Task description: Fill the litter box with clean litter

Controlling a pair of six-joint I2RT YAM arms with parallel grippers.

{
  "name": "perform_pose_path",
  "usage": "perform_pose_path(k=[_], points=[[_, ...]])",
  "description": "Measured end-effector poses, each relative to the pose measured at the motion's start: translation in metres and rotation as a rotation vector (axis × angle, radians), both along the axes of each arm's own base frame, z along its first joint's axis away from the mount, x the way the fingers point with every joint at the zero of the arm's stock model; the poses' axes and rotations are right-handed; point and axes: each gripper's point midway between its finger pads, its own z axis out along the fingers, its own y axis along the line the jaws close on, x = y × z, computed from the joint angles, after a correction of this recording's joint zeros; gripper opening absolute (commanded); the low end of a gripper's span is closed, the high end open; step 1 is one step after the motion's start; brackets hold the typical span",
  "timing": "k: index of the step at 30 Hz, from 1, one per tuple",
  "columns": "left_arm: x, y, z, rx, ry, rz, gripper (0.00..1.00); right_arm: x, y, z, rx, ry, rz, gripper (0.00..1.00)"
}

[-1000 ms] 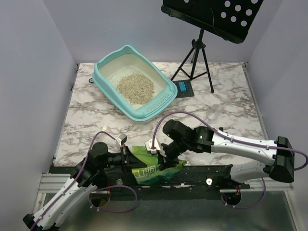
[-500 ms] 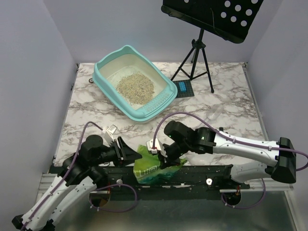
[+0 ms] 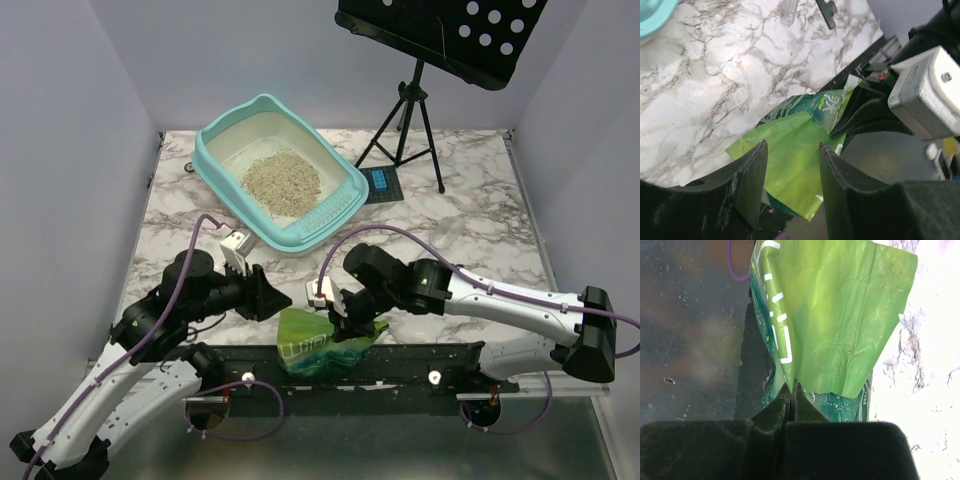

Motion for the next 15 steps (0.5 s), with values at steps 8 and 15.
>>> perform_pose_path(k=[8, 15], points=[[-0.009, -0.026, -0.005, 0.055, -0.089, -0.273, 0.58, 0.007, -0.005, 0.004, 0.037, 0.047, -0.046, 0.0], [-0.034, -0.058, -0.005, 0.124, -0.155, -0.549, 0.6, 0.013, -0.007, 0.004, 0.047, 0.062, -0.073, 0.0]])
